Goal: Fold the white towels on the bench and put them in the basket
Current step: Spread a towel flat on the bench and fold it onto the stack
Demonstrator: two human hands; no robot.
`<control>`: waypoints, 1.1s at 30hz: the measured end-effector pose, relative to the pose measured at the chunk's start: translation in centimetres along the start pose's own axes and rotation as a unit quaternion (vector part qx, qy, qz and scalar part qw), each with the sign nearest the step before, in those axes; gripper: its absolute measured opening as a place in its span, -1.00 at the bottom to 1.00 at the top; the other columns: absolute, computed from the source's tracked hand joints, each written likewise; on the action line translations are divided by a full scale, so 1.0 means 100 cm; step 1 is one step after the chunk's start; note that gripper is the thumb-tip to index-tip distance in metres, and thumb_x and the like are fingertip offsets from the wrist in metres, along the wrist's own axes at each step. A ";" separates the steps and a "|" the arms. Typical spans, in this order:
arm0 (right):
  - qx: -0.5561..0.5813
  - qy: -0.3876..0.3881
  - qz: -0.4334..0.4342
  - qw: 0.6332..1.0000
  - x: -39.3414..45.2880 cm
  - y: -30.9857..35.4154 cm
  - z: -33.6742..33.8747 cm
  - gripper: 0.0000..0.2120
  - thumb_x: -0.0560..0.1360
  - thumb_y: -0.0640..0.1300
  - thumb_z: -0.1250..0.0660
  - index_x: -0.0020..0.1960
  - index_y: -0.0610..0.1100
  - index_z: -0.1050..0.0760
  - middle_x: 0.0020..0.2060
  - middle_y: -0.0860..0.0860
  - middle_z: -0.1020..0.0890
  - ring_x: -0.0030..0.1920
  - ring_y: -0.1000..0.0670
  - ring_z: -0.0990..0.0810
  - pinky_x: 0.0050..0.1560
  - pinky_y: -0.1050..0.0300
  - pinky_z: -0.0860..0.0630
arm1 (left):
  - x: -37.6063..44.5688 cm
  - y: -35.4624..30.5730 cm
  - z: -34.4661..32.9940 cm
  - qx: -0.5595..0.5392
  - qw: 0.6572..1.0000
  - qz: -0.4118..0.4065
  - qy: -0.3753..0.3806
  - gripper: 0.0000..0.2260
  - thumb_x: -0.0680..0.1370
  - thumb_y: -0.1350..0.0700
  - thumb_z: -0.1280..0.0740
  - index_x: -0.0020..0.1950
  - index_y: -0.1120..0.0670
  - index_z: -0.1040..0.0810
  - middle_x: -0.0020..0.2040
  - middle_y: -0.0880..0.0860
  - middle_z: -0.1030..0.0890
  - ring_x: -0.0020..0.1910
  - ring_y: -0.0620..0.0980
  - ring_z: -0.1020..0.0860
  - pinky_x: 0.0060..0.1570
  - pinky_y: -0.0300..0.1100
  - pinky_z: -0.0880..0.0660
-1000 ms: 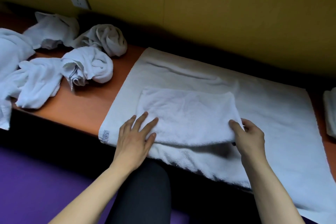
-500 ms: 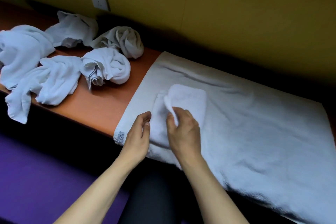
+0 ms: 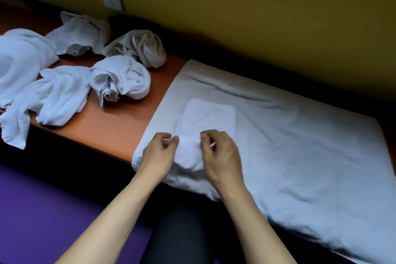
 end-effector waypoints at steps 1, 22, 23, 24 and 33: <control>-0.015 -0.046 -0.043 0.998 0.002 -0.019 0.015 -0.79 0.57 -0.01 -0.26 0.12 -0.05 -0.59 -0.08 -0.04 -0.59 -0.03 -0.10 -0.57 0.04 -0.01 -0.50 | 0.000 -0.003 -0.003 0.005 1.000 0.006 0.011 -0.68 0.62 -0.10 -0.30 0.30 0.02 -0.51 0.07 -0.07 -0.59 0.12 -0.02 -0.51 0.08 -0.16 -0.36; 0.261 -0.021 -0.256 0.931 -0.035 -0.124 0.093 -0.95 0.56 -0.12 -0.36 0.02 -0.02 -0.58 -0.09 0.05 -0.70 -0.06 0.01 -0.66 -0.02 0.12 -0.56 | -0.070 -0.059 -0.082 -0.112 0.989 -0.044 0.090 -0.75 0.56 0.20 -0.39 0.21 0.01 -0.50 0.08 0.05 -0.68 0.05 0.05 -0.67 0.16 0.08 -0.59; 0.263 -0.029 -0.255 0.930 -0.042 -0.132 0.108 -0.94 0.56 -0.13 -0.36 0.02 -0.02 -0.58 -0.09 0.05 -0.70 -0.06 0.01 -0.66 -0.03 0.13 -0.56 | -0.079 -0.066 -0.093 -0.112 0.987 -0.053 0.098 -0.75 0.56 0.20 -0.39 0.21 0.00 -0.50 0.08 0.05 -0.68 0.06 0.04 -0.67 0.17 0.08 -0.58; 0.266 -0.038 -0.253 0.929 -0.048 -0.139 0.123 -0.94 0.56 -0.13 -0.37 0.02 -0.01 -0.59 -0.09 0.03 -0.70 -0.07 0.00 -0.66 -0.02 0.12 -0.57 | -0.089 -0.072 -0.105 -0.113 0.986 -0.062 0.107 -0.75 0.55 0.19 -0.40 0.20 -0.01 -0.51 0.07 0.04 -0.69 0.05 0.03 -0.67 0.17 0.08 -0.58; 0.260 -0.154 -0.265 0.916 -0.116 -0.246 0.266 -0.93 0.56 -0.19 -0.39 0.03 -0.08 -0.60 -0.16 0.09 -0.68 -0.21 0.21 -0.61 -0.20 0.41 -0.47 | -0.181 -0.135 -0.249 -0.075 0.962 -0.139 0.222 -0.69 0.54 0.24 -0.42 0.22 -0.01 -0.49 0.10 0.00 -0.67 -0.05 -0.06 -0.67 0.00 -0.15 -0.60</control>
Point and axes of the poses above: each hand's wrist, its own x-axis towards the middle knuckle, its own z-axis out of the back of the hand, y = z × x, the point moved 10 cm from there along x, towards the middle knuckle
